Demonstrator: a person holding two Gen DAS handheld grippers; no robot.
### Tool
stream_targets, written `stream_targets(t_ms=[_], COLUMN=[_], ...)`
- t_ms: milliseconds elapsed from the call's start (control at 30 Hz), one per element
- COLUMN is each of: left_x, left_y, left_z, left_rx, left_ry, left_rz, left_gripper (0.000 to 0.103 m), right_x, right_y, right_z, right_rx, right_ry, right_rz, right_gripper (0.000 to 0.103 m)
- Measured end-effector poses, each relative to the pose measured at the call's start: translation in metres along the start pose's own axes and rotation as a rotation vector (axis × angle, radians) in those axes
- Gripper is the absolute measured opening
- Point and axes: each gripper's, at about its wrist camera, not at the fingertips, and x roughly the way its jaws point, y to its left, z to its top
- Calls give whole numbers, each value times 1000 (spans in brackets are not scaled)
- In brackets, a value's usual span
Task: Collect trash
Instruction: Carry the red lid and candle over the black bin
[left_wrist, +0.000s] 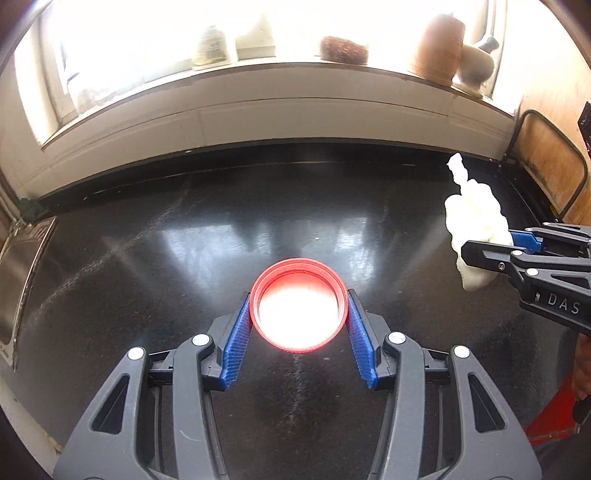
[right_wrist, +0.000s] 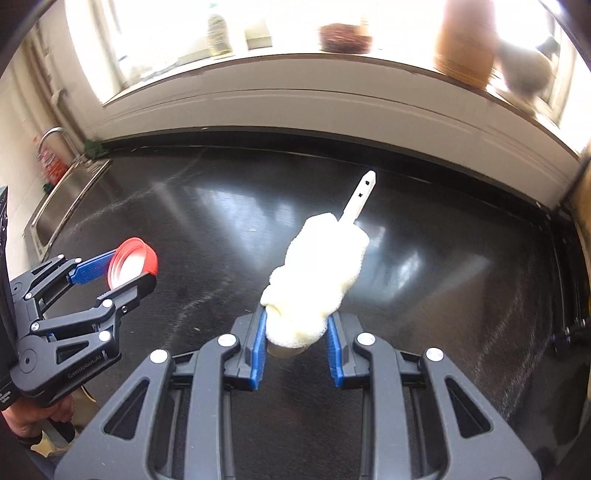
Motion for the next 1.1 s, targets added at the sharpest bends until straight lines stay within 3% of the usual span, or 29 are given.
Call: stream_targets(t_ms=[167,333,533,733,933,1100], left_x=[-28,-61,-116,-165,-191,-195], left_y=[59,124,206,263,292,314], left_z=[-26,-71,-151,-234,-294,-330], left_rx=[-137,-302,-542,-776,-938,-1025], left_ry=[-10,-6,12,39,67,63], left_rz=[109,239,417,560,638,626], left_gripper=[49,49,49,49,49,49], right_x=[8,18,22,14,12,26], right_y=[67,159,282,398,495,555], right_z=[22,33,21,-8,-53,-83], right_rx=[-151,-339,-567,-788,-970,-1071], right_ry=[-4,10,51,101,198,320], right_rz=[89,216,390,554,688,749], right_gripper=[27,27,27,28,28,28])
